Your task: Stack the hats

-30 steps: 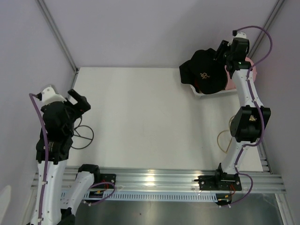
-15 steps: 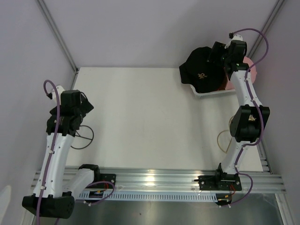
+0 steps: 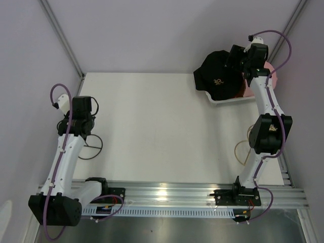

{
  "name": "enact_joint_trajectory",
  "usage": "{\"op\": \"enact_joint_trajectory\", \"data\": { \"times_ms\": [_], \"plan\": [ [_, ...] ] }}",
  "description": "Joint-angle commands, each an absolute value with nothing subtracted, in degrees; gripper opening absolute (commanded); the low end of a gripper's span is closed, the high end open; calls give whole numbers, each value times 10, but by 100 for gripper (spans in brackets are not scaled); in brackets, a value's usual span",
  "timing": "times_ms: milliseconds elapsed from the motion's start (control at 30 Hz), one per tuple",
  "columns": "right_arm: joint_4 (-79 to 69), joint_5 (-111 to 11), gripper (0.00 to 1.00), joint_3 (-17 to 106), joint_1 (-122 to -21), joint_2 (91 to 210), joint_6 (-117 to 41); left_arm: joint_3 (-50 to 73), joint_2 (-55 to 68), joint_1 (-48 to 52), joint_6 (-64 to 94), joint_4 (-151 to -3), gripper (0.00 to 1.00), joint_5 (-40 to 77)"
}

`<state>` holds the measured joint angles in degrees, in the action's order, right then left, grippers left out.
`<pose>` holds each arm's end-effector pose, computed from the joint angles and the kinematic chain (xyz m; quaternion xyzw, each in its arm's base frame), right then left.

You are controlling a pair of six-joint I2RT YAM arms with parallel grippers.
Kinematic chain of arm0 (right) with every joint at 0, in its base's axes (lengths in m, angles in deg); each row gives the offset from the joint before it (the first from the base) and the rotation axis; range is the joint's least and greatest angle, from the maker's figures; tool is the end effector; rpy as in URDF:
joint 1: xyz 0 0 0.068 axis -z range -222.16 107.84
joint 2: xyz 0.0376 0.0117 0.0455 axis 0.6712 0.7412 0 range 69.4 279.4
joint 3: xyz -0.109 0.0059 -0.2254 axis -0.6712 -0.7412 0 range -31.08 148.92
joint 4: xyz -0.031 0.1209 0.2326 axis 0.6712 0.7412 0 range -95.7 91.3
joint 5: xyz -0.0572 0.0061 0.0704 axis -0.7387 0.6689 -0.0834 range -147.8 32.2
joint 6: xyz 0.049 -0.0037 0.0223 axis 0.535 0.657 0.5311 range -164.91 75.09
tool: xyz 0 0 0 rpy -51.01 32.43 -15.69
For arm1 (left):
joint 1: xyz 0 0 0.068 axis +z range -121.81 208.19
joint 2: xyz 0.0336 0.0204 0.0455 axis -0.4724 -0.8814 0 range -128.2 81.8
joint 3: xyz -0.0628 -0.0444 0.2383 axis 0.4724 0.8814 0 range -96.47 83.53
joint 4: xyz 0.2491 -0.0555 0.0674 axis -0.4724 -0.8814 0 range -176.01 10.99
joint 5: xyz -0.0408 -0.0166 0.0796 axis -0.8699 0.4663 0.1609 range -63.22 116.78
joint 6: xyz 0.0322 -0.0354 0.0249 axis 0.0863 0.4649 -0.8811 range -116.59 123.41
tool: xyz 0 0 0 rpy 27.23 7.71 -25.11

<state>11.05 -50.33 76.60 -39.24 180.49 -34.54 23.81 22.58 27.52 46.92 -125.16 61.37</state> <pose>0.4598 -0.0188 0.3457 0.0577 0.8170 0.0904 0.5665 0.2164 0.0177 0.3086 -0.4273 0.7822 0.1196 0.4374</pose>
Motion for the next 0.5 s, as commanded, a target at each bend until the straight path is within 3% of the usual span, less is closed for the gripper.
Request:
{"op": "enact_joint_trajectory", "data": {
  "times_ms": [0, 33, 267, 467],
  "plan": [
    [102, -498, 96, 766, -386, 1770, -359, 238, 240, 279, 453, -1199, 20, 613],
    [101, -498, 96, 766, -386, 1765, -359, 239, 244, 279, 446, -1195, 1, 604],
    [85, -502, 100, 761, -383, 1756, -345, 287, 292, 274, 380, -1132, 1, 425],
    [102, -492, 99, 747, -377, 1748, -330, 297, 320, 198, 369, -1099, 1, 331]
  ]
}}
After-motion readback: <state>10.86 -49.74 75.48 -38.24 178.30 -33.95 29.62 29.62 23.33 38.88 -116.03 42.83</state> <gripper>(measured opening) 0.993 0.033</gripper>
